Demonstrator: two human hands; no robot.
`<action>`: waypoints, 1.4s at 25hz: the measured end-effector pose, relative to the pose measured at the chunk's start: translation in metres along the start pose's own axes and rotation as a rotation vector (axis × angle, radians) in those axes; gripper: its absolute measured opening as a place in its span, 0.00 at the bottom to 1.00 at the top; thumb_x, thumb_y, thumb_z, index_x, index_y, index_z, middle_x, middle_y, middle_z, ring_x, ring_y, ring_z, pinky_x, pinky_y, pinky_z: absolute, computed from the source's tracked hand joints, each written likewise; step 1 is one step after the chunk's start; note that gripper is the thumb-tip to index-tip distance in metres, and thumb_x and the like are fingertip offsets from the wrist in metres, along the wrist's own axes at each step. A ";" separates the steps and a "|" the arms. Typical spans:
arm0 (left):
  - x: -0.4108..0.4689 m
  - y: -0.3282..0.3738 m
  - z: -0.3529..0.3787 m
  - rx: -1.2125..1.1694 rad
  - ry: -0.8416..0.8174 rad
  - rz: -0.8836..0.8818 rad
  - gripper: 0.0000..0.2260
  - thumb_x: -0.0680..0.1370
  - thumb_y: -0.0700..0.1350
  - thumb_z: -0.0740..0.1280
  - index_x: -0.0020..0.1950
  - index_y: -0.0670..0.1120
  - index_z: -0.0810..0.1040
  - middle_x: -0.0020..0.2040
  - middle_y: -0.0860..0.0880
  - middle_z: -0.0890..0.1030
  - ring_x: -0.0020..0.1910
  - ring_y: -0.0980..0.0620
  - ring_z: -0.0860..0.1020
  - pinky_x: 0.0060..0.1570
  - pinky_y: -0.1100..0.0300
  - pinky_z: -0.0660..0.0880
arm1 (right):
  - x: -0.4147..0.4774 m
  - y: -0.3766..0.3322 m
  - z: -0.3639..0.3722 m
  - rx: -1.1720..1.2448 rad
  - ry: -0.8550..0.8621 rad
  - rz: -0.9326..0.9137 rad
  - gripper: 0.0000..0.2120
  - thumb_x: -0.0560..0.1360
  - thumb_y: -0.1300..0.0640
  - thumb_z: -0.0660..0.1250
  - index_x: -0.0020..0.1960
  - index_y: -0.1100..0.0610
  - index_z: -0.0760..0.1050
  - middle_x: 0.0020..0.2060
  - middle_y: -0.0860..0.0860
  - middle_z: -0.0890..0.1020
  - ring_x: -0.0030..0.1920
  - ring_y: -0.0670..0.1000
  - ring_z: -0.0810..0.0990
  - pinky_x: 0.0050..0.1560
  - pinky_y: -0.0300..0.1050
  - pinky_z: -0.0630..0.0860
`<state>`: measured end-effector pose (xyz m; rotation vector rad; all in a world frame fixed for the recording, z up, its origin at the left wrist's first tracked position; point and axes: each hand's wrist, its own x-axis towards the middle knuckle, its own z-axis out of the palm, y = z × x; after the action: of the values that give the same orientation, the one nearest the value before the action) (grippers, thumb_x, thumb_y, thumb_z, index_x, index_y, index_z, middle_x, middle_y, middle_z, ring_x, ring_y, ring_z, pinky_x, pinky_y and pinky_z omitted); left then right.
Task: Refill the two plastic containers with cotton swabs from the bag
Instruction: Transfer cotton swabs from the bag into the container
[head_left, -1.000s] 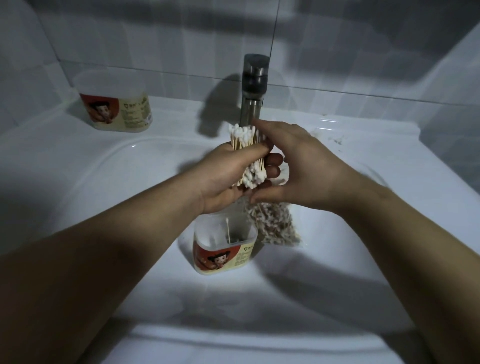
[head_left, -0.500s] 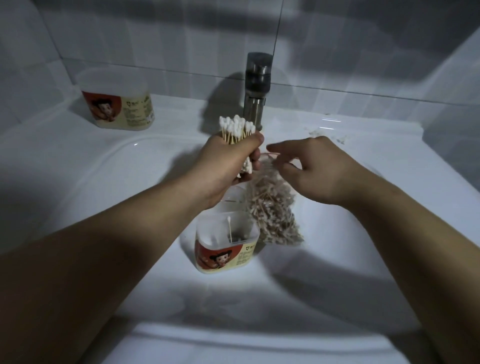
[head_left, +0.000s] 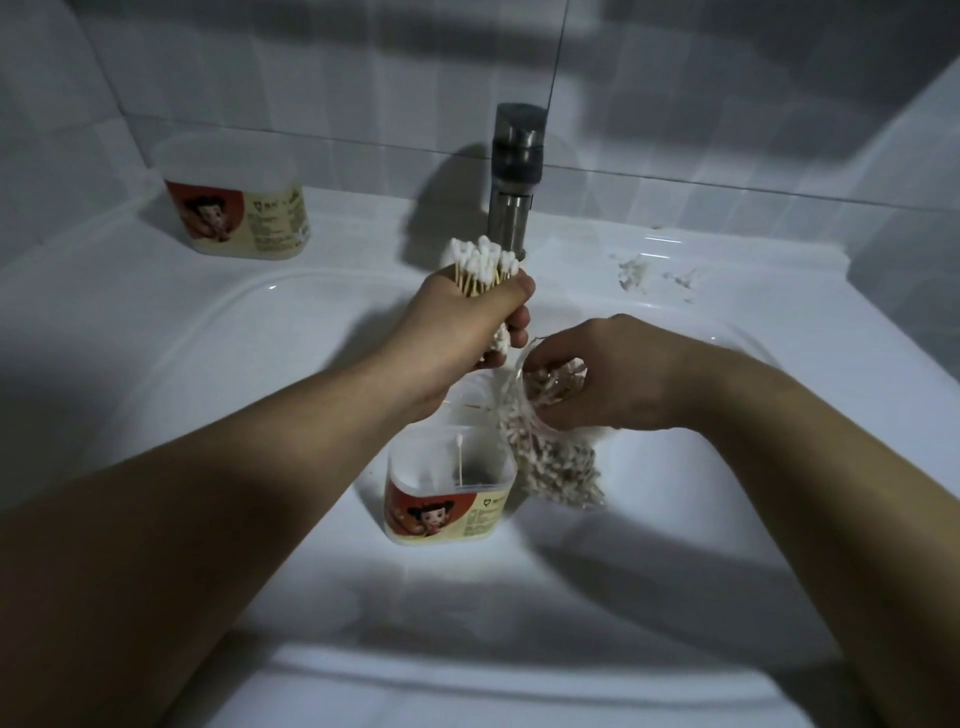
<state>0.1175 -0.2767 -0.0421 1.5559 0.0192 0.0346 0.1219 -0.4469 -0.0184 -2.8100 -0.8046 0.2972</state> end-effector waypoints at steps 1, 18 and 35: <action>0.000 -0.001 0.000 0.004 -0.007 0.001 0.05 0.82 0.46 0.68 0.47 0.48 0.77 0.33 0.52 0.80 0.33 0.55 0.80 0.32 0.62 0.74 | 0.001 -0.001 0.001 0.002 0.007 0.003 0.13 0.72 0.47 0.73 0.56 0.43 0.80 0.45 0.40 0.81 0.43 0.41 0.78 0.42 0.36 0.72; -0.007 -0.005 0.001 0.363 -0.066 0.168 0.04 0.81 0.47 0.69 0.50 0.47 0.79 0.36 0.53 0.84 0.37 0.57 0.84 0.36 0.54 0.84 | 0.002 -0.001 0.004 -0.092 0.050 -0.017 0.08 0.78 0.51 0.66 0.40 0.44 0.75 0.34 0.41 0.77 0.36 0.42 0.75 0.38 0.34 0.69; 0.000 -0.014 -0.006 0.883 -0.054 0.282 0.10 0.80 0.54 0.67 0.48 0.47 0.76 0.45 0.50 0.82 0.47 0.49 0.79 0.43 0.55 0.73 | 0.003 0.005 -0.003 0.029 0.147 0.052 0.06 0.77 0.50 0.70 0.45 0.49 0.85 0.35 0.46 0.84 0.34 0.36 0.80 0.40 0.42 0.80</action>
<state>0.1173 -0.2710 -0.0558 2.4309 -0.2601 0.2321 0.1269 -0.4497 -0.0172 -2.7900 -0.6901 0.1074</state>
